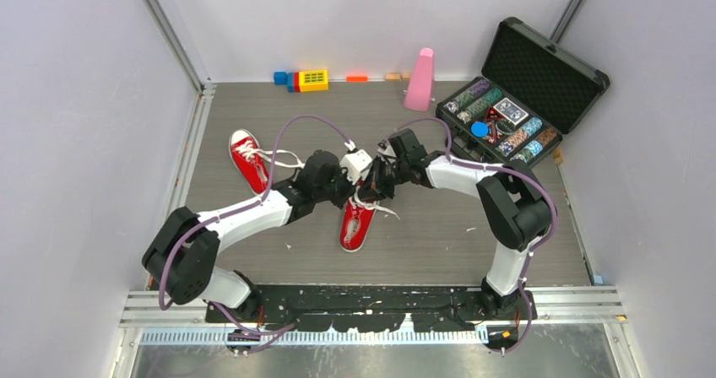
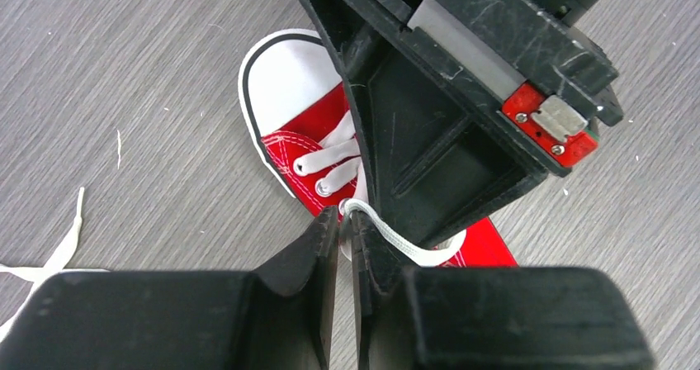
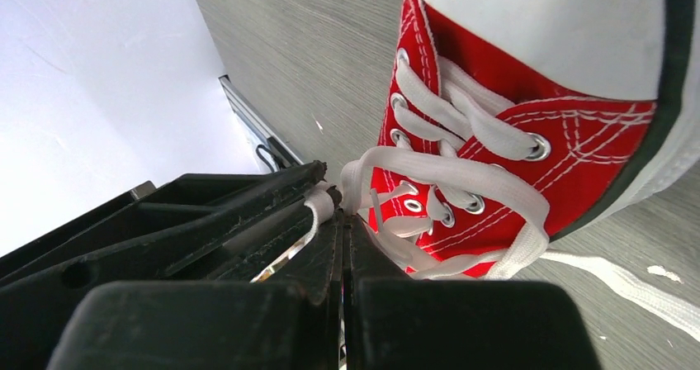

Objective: Tie the shoes
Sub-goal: Cross the shoelace with the shoelace.

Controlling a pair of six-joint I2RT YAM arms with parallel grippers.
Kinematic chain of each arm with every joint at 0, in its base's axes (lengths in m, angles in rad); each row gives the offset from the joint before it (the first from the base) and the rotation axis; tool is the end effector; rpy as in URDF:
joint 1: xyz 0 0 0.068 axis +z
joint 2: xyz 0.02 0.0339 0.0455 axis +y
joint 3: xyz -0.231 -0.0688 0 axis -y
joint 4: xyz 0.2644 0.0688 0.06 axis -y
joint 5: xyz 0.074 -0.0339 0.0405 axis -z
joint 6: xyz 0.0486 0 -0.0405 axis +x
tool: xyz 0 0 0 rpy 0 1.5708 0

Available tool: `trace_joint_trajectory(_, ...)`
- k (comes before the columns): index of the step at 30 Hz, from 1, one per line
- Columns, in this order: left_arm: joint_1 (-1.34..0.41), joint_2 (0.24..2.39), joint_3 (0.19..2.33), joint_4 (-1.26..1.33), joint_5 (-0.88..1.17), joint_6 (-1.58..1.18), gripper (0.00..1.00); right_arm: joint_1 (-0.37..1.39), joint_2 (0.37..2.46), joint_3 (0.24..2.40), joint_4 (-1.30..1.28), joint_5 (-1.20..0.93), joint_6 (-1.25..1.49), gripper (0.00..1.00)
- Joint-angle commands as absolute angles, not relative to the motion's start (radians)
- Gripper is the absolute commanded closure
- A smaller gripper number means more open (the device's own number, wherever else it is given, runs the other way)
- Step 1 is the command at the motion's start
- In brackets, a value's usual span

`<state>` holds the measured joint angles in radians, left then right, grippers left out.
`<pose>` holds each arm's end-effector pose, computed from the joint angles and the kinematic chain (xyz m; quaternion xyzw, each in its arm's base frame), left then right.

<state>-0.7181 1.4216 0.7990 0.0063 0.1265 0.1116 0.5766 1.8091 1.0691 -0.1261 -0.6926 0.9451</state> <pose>0.2484 -0.2251 0.1659 0.3839 0.7996 -0.1905 0.4207 0.3037 0.2345 0.1191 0.0466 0.8894 0.4546 0.0154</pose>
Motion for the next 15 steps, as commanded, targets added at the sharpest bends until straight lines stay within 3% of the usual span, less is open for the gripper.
trace_joint_trajectory(1,-0.724,1.431,0.853,0.004,0.143,0.061,0.84,0.565,1.819,1.067,0.013,-0.74,1.018,1.0)
trace_joint_trajectory(7,-0.724,1.418,0.884,-0.098,0.11,-0.019,0.73,0.552,1.82,1.048,0.063,-0.745,1.041,1.0)
trace_joint_trajectory(15,-0.724,1.362,0.903,-0.195,0.115,-0.149,0.69,0.537,1.815,1.046,0.03,-0.732,1.011,1.0)
